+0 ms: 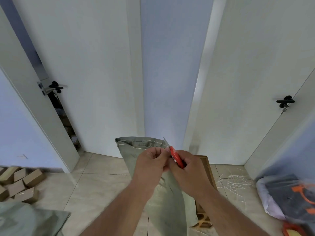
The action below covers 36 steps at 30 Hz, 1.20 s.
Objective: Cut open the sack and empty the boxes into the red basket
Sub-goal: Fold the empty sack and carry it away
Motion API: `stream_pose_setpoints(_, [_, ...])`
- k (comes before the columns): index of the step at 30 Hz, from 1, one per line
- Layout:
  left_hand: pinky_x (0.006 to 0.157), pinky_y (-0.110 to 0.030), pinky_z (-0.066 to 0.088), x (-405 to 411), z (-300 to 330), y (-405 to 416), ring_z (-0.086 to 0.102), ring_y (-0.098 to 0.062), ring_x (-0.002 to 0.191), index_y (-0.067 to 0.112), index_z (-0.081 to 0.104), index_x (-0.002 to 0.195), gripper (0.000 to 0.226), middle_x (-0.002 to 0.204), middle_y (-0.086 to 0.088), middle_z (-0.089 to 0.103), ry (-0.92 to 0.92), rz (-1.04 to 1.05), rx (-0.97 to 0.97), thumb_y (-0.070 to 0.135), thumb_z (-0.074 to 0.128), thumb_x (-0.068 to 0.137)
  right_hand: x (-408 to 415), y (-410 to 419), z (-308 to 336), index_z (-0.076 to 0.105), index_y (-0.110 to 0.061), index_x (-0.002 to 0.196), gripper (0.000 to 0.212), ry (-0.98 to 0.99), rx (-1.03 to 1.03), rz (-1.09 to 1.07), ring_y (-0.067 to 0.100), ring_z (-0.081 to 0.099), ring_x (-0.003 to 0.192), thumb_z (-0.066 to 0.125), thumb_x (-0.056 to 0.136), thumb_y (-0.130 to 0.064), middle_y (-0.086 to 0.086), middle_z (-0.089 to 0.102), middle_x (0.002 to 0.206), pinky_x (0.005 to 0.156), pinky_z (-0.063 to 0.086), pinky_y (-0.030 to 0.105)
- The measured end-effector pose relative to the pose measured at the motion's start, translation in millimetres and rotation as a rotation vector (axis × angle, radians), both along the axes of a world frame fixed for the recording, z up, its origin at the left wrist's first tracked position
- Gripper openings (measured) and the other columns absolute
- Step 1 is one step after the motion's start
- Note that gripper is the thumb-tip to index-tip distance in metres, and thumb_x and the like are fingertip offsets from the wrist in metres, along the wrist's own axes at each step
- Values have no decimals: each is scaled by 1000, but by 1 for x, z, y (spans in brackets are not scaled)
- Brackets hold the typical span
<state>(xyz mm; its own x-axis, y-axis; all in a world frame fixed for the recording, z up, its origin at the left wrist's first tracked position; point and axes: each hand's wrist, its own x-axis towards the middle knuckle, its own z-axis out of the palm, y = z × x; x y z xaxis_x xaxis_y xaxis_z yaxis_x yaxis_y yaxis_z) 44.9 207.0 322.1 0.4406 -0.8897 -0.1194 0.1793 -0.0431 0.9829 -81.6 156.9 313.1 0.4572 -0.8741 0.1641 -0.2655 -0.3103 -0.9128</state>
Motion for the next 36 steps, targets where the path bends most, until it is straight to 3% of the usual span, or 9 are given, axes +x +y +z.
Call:
stream_pose_setpoints(5, [88, -37, 63, -12, 10, 10, 77, -21, 98, 13, 78, 105, 31, 99, -7, 81, 7, -102, -20, 30, 53, 107, -7, -6, 3, 74, -31, 83, 18, -19, 50, -101, 6, 59, 58, 70, 100, -34, -12, 68, 65, 56, 50, 19])
stream_pose_setpoints(7, [86, -37, 64, -6, 15, 14, 77, -20, 97, 14, 73, 110, 17, 101, -6, 80, -41, -69, -21, 22, 59, 104, -11, -12, 2, 75, -27, 89, 17, -31, 82, -160, 21, 68, 71, 68, 101, -36, 0, 73, 76, 68, 58, 34])
stream_pose_setpoints(9, [79, -35, 64, 16, 20, 17, 76, -19, 88, 10, 69, 110, 11, 98, -12, 79, -66, 28, -23, 13, 64, 101, -19, -18, 3, 72, -18, 89, 24, -19, 71, -212, 28, 61, 68, 67, 101, -38, 9, 66, 73, 63, 52, 36])
stream_pose_setpoints(15, [79, -34, 60, 129, 32, 31, 74, -20, 85, 24, 73, 101, 12, 94, 5, 75, -555, 430, 104, 16, 64, 97, -35, -31, -1, 71, -1, 98, 38, 42, -3, -250, 47, 67, 89, 67, 101, -38, 30, 70, 95, 69, 51, 37])
stream_pose_setpoints(20, [80, -31, 53, 161, 27, 9, 67, -13, 94, 24, 75, 105, 13, 103, 11, 72, -961, 134, 379, 29, 67, 96, -37, -30, -1, 71, -10, 89, 29, 34, 22, -207, 39, 61, 70, 67, 101, -36, 28, 69, 88, 64, 47, 34])
stream_pose_setpoints(25, [74, -32, 52, 160, 16, -24, 67, -21, 80, 23, 66, 74, 34, 81, 6, 66, -1177, -198, 607, 55, 62, 83, -37, -30, -5, 60, -27, 71, 33, 62, 33, -178, 15, 51, 59, 67, 99, -43, -9, 50, 58, 64, 45, 34])
stream_pose_setpoints(28, [84, -36, 55, 152, 16, -35, 69, -27, 100, 19, 72, 92, 26, 96, 0, 68, -1233, -318, 678, 38, 54, 95, -42, -30, -3, 62, -20, 75, 32, 45, 36, -172, 23, 51, 60, 67, 99, -42, 8, 53, 63, 65, 45, 35])
stream_pose_setpoints(32, [99, -41, 52, 155, 5, -27, 59, -22, 115, 23, 69, 120, 39, 121, 3, 64, -1445, -500, 655, 9, 44, 93, -54, -32, 0, 70, -14, 86, 28, 35, 23, -202, 35, 56, 66, 68, 100, -38, 18, 62, 73, 66, 47, 35])
stream_pose_setpoints(36, [85, -36, 51, 166, -5, -18, 56, -16, 96, 26, 68, 105, 18, 103, 6, 60, -1851, -448, 414, 28, 50, 103, -72, -40, 5, 59, -3, 81, 40, 110, -7, -238, 12, 43, 56, 65, 102, -37, 0, 47, 62, 59, 38, 33])
